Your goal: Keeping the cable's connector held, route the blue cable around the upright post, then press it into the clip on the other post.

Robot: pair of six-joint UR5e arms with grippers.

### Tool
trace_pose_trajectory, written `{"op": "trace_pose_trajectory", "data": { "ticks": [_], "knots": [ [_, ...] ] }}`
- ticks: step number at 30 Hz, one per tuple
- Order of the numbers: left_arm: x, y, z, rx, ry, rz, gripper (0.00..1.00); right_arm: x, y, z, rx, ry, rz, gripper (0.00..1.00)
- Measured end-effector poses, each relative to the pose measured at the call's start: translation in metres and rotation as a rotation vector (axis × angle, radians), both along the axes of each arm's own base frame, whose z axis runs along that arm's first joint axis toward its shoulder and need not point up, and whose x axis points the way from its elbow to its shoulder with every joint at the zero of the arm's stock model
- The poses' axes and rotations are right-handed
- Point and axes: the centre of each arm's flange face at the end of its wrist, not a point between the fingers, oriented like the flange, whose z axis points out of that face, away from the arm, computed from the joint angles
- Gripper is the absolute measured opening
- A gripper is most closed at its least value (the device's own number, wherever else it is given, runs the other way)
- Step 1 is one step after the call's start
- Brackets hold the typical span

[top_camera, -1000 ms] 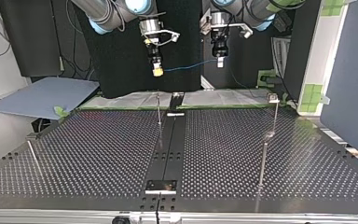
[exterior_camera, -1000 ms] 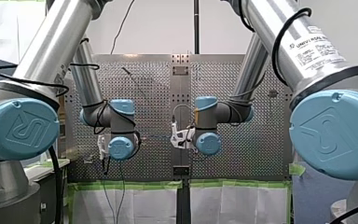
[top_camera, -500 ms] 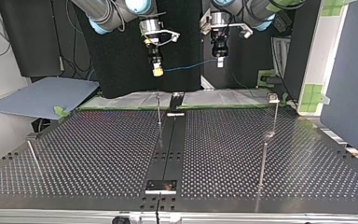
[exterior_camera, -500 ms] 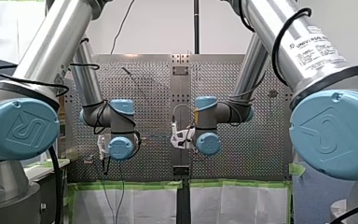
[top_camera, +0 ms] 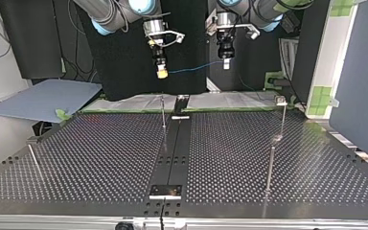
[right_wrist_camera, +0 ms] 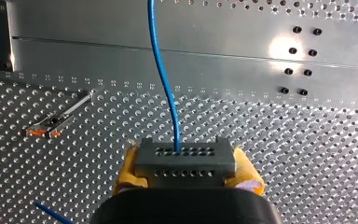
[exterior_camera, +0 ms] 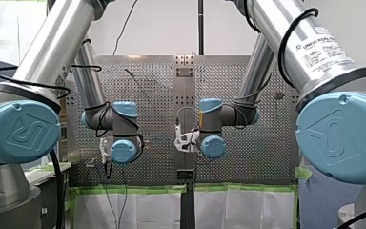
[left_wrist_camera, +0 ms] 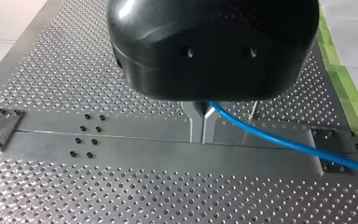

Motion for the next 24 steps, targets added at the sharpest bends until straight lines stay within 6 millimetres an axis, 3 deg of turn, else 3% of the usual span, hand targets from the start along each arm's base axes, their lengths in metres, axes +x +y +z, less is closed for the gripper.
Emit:
{"op": "trace_pose_trajectory", "data": {
  "ticks": [9, 16, 24],
  "knots": [
    [0.000, 0.000, 0.000, 0.000, 0.002, 0.000, 0.00, 0.000, 0.000, 0.000, 0.001, -0.001, 0.000, 0.00],
    [-0.006, 0.004, -0.018, 0.037, 0.063, 0.001, 0.00, 0.000, 0.000, 0.000, 0.003, -0.001, 0.000, 0.00],
    [-0.007, 0.005, -0.021, 0.044, 0.074, 0.002, 0.00, 0.000, 0.000, 0.000, 0.003, -0.001, 0.000, 0.00]
  ]
}}
